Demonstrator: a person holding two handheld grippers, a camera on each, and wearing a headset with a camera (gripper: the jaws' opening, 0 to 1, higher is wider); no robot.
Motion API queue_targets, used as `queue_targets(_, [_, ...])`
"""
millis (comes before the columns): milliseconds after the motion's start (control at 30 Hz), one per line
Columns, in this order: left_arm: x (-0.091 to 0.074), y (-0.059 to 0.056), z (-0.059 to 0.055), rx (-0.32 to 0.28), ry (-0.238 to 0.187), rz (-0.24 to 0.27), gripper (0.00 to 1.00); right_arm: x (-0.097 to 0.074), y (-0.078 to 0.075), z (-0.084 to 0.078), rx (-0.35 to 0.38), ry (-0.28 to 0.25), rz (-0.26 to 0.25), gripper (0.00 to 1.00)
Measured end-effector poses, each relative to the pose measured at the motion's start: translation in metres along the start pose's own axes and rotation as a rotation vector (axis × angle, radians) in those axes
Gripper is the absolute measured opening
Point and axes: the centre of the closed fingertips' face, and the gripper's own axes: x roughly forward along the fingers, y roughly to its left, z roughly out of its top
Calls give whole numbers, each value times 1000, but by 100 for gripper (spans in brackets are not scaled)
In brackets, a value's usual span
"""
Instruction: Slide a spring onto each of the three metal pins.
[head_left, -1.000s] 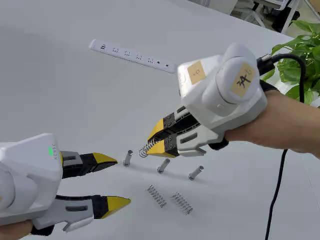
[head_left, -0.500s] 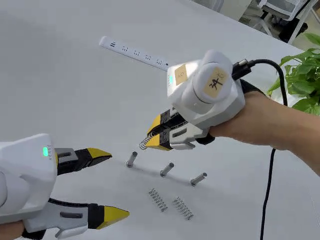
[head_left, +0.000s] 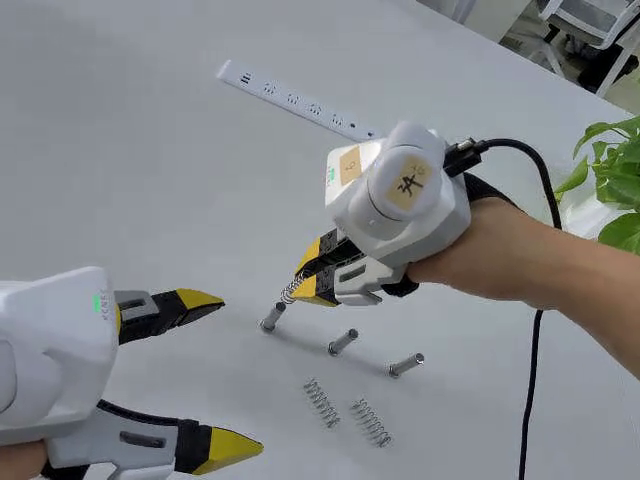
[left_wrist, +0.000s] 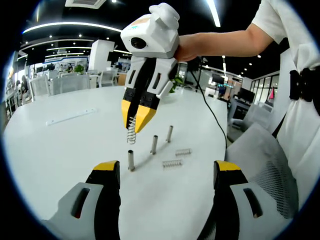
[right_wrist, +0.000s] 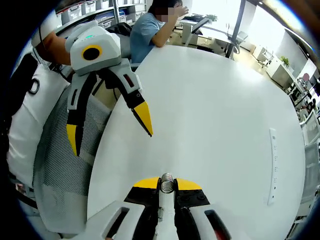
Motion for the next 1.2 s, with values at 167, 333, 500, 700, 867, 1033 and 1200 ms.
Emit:
queue_targets(167, [1,1,0,-9,-5,0,75,5,-1,-3,5,6,7,7])
queue_targets(333, [3,0,0,-12,-4,-4,76,9,-1,-7,2,18,9,7])
queue_targets(500, [4,0,-1,-16,-5,-7,76,13,-1,-8,1,23,13,7])
queue_targets(700, [5,1,-2,-22,-7,-8,76,15,-3,-8,4,22,15,7])
queue_targets(867, [5,2,-2,-23,-6,-9,75,18,-3,-8,3,23,20,7])
queue_targets(1033, [5,2,-2,-28,-8,-11,75,19,-3,-8,2,25,23,7])
queue_targets(1200, [6,0,-2,-34,-9,-16,75,20,-4,-9,3,25,27,7])
